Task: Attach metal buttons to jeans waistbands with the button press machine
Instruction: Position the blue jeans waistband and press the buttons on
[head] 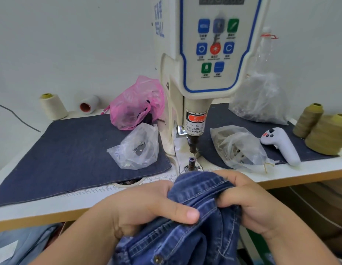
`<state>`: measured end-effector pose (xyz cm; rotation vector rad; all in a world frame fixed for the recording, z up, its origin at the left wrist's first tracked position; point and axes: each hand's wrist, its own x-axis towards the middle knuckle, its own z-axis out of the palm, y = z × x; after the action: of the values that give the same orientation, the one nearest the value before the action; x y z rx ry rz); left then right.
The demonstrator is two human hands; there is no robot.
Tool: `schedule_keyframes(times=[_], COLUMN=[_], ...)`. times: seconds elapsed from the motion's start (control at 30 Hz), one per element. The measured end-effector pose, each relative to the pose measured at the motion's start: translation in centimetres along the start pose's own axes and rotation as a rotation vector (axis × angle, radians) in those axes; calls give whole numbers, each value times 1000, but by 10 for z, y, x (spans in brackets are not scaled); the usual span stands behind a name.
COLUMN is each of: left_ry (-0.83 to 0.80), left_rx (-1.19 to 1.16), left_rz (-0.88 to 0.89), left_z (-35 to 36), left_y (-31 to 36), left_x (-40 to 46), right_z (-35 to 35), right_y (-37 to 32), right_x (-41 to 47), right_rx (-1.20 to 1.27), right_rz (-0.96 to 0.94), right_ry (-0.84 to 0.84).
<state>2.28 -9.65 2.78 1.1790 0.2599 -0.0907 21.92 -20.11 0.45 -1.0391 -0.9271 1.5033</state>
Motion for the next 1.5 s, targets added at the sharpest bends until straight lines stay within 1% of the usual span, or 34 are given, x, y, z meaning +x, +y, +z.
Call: schedule_keyframes(times=[0.07, 0.1, 0.17, 0.2, 0.23, 0.33, 0.4, 0.5, 0.6, 0.73, 0.83, 1.07, 1.3, 1.4, 1.5], left_ry=[-38, -1, 174, 286, 358, 433, 469, 454, 449, 464, 482, 501, 442, 408, 419], left_rx=[-23, -30, 32, 78, 104, 64, 47, 17, 76, 106, 104, 155, 77, 31, 30], left_rz=[60, 81, 100, 107, 112, 105, 74, 32, -33, -108, -117, -51, 17, 91, 143], left_z=[2, 1, -3, -8, -15, -25, -32, -35, -42, -50, -57, -73, -85, -88, -90], left_y=[1, 0, 2, 3, 5, 21, 28, 33, 33, 26, 25, 34, 23, 19, 19], left_x=[2, 4, 9, 12, 14, 23, 30, 36, 43, 50, 54, 65, 76, 77, 79], right_z=[2, 2, 4, 3, 2, -5, -11, -17, -21, -28, -35, -43, -43, -45, -47], right_y=[1, 1, -1, -2, -4, -9, -11, -10, -4, 6, 11, 6, 8, 8, 6], right_x=[6, 10, 15, 15, 15, 16, 20, 31, 40, 48, 52, 72, 81, 81, 83], right_rx=[-33, -53, -91, -101, -99, -42, 11, 69, 84, 81, 89, 65, 71, 87, 63], right_rz=[-28, -45, -79, -85, -85, -73, -68, -52, -34, -26, -49, -131, -235, -291, -320], right_ry=[71, 111, 164, 164, 143, 65, 107, 236, 327, 372, 375, 398, 412, 381, 371])
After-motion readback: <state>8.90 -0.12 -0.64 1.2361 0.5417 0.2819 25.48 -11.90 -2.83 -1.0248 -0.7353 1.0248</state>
